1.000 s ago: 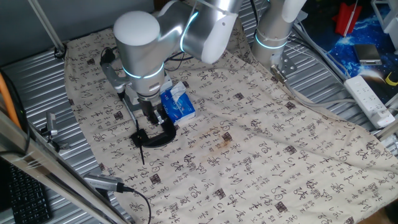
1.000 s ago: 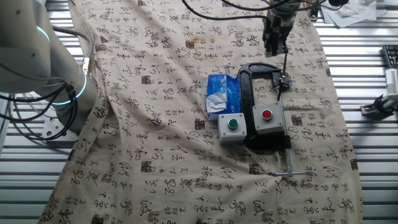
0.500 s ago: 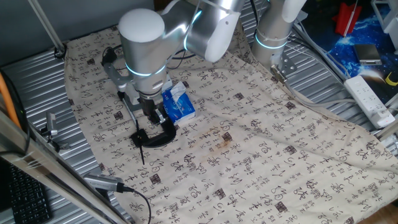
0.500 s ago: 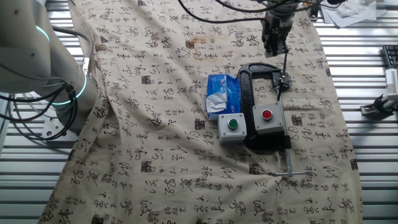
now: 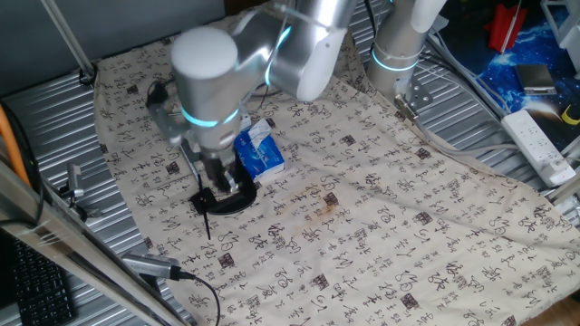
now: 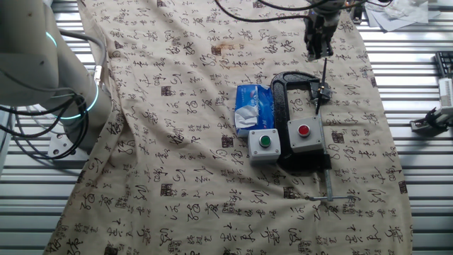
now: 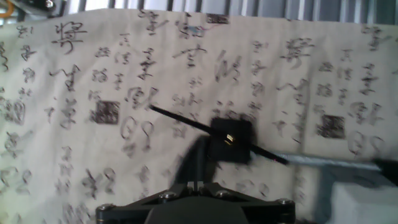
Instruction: Turn the hands of a clock
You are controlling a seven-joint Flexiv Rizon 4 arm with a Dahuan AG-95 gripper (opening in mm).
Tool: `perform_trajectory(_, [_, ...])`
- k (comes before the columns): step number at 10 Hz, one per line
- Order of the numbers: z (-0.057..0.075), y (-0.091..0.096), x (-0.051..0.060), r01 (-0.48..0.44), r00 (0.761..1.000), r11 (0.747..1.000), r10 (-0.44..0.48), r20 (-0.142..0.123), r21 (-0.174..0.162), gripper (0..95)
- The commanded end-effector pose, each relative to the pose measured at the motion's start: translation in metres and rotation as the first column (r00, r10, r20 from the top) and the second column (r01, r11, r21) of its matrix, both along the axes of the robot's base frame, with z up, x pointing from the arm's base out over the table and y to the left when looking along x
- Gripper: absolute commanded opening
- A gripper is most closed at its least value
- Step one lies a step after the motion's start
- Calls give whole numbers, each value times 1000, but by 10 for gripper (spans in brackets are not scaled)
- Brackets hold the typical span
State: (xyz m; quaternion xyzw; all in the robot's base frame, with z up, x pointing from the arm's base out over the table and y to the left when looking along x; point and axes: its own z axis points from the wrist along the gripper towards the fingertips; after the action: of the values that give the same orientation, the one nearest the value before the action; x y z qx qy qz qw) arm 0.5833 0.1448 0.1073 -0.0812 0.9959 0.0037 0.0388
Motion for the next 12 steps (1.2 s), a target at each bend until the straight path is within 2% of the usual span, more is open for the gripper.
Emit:
perform_trajectory(1, [-2, 6, 1, -2, 1000, 1000, 2, 5, -1, 0])
perform_trajectory(6, [-17, 33, 13, 23, 1000, 1000, -22, 5, -5, 0])
perform_trajectory(12, [-33, 48, 22, 36, 999, 999, -36, 9, -11, 0])
